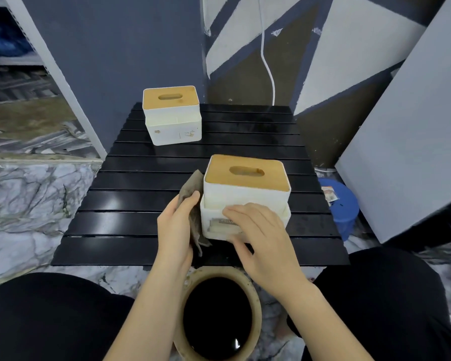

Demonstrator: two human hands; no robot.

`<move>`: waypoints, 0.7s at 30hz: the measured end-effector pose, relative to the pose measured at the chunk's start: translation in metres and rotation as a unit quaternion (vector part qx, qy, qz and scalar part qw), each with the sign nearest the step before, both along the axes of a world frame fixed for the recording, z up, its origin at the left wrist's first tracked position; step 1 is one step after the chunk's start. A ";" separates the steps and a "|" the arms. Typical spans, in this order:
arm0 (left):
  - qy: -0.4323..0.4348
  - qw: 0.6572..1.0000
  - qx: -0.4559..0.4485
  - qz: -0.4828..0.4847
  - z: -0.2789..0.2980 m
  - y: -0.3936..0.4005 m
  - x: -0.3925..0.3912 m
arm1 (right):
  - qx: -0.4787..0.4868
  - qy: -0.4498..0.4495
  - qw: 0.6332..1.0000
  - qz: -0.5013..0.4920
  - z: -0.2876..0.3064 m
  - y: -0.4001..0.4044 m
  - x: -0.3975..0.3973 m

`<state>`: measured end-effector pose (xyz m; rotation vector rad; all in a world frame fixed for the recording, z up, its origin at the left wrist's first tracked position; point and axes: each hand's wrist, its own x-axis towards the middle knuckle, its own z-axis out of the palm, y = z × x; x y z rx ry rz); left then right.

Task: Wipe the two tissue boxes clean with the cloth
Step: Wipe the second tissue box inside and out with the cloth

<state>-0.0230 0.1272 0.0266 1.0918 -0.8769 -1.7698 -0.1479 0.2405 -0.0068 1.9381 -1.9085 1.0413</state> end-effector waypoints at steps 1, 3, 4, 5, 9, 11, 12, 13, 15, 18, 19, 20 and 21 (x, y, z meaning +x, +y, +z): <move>0.001 1.000 0.009 0.001 -0.002 0.001 0.001 | -0.018 -0.011 1.000 -0.001 -0.008 0.000 0.001; 0.003 1.000 0.025 0.001 -0.006 0.004 0.003 | -0.051 -0.045 0.998 -0.003 -0.022 0.000 0.004; 0.001 1.000 0.028 0.003 -0.007 0.005 0.004 | -0.062 -0.062 0.996 -0.006 -0.026 -0.001 0.006; -0.001 1.000 0.030 0.004 -0.009 0.006 0.004 | -0.065 -0.074 0.995 -0.008 -0.027 -0.001 0.007; -0.009 0.998 0.042 0.037 -0.006 0.004 0.006 | -0.056 -0.088 0.994 -0.022 -0.014 0.001 0.006; -0.012 0.997 0.038 0.070 0.002 -0.001 0.005 | -0.058 -0.104 0.992 -0.048 0.002 0.004 -0.002; -0.015 0.996 0.022 0.088 0.009 -0.004 0.004 | -0.062 -0.122 0.989 -0.064 0.010 0.005 -0.009; -0.021 0.994 -0.004 0.103 0.017 -0.006 0.002 | -0.062 -0.155 0.983 -0.080 0.018 0.005 -0.017; -0.032 0.990 -0.069 0.118 0.037 -0.011 -0.005 | -0.024 -0.269 0.959 -0.091 0.029 0.004 -0.037; -0.055 0.980 -0.165 0.094 0.064 -0.014 -0.025 | 0.099 -0.418 0.901 -0.058 0.027 -0.004 -0.077; -0.096 0.973 -0.199 0.066 0.067 -0.015 -0.034 | 0.147 -0.433 0.888 -0.037 0.024 -0.007 -0.090; -0.170 0.954 -0.247 0.023 0.067 -0.016 -0.044 | 0.187 -0.443 0.877 -0.011 0.021 -0.011 -0.099; -0.267 0.912 -0.310 -0.036 0.060 -0.017 -0.055 | 0.215 -0.453 0.865 0.016 0.018 -0.014 -0.105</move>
